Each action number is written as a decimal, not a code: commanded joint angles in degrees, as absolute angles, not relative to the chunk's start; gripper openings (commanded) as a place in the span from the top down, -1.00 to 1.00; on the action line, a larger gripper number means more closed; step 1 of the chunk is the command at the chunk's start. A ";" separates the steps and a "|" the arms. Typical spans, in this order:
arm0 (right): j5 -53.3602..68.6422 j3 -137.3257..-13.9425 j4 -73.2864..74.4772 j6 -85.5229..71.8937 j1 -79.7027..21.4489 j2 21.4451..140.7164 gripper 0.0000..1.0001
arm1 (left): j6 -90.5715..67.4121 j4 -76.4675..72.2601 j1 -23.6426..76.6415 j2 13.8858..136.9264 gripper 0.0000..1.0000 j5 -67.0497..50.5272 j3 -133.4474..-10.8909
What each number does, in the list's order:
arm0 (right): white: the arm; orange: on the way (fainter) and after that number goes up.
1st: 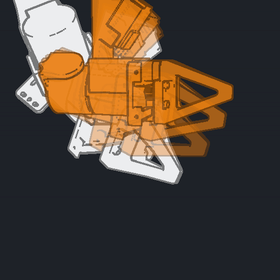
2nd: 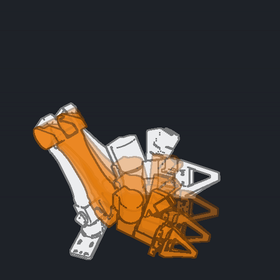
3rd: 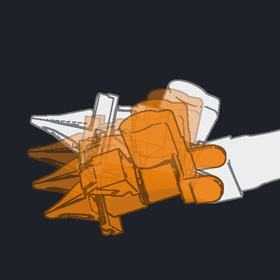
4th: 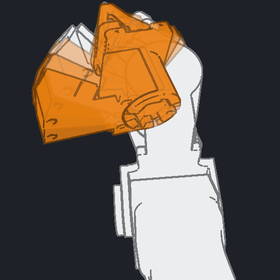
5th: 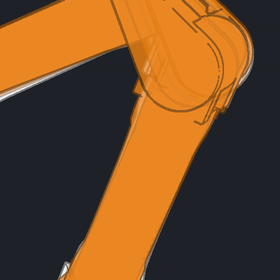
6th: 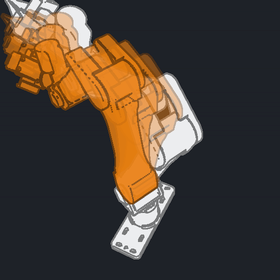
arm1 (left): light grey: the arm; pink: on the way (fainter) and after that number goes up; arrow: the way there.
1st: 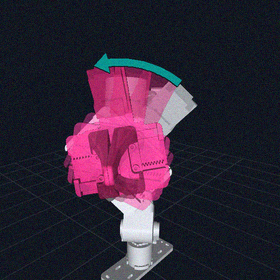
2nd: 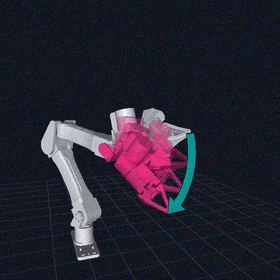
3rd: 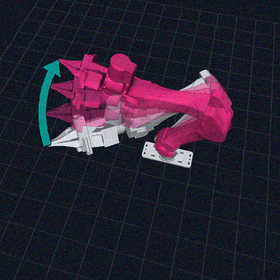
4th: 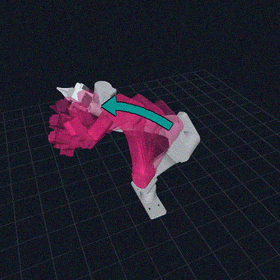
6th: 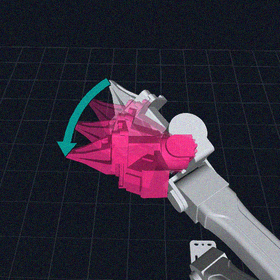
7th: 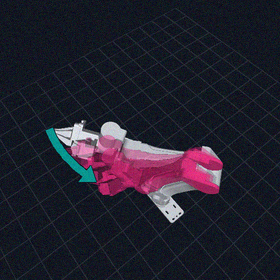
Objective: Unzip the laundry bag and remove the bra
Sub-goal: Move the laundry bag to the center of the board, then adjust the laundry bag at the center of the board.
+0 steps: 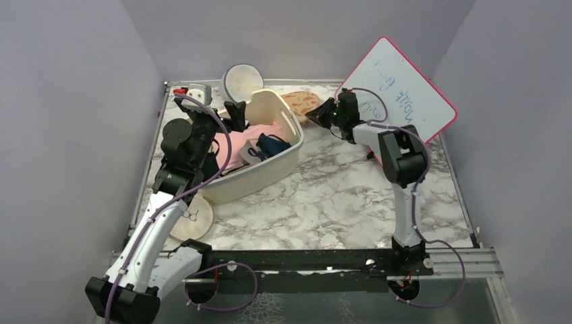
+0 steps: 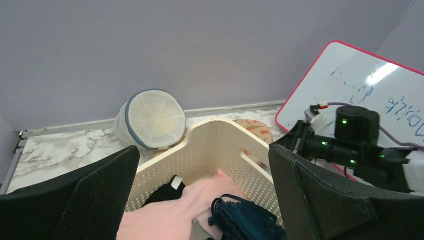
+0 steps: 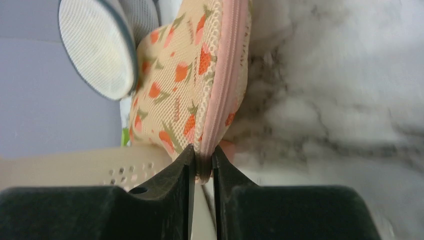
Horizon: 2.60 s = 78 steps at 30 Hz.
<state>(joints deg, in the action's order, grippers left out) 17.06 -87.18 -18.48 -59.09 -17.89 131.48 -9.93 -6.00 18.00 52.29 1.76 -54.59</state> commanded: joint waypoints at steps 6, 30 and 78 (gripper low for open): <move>12.82 -55.33 -22.54 -52.24 -13.28 99.89 0.98 | -10.99 -7.82 17.97 53.19 -0.98 -0.40 -54.59; 12.70 -34.81 26.12 -44.96 -13.01 48.63 0.84 | -11.56 -6.87 18.72 54.79 -0.98 -1.01 -55.34; 24.18 -48.31 7.16 -22.85 -13.01 81.31 -0.68 | -13.24 -5.15 18.72 61.69 -0.98 -6.89 -57.42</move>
<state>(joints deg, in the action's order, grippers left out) 23.86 -45.39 13.32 -24.93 -12.80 78.17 -12.49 -4.69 18.50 60.84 -3.99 -54.96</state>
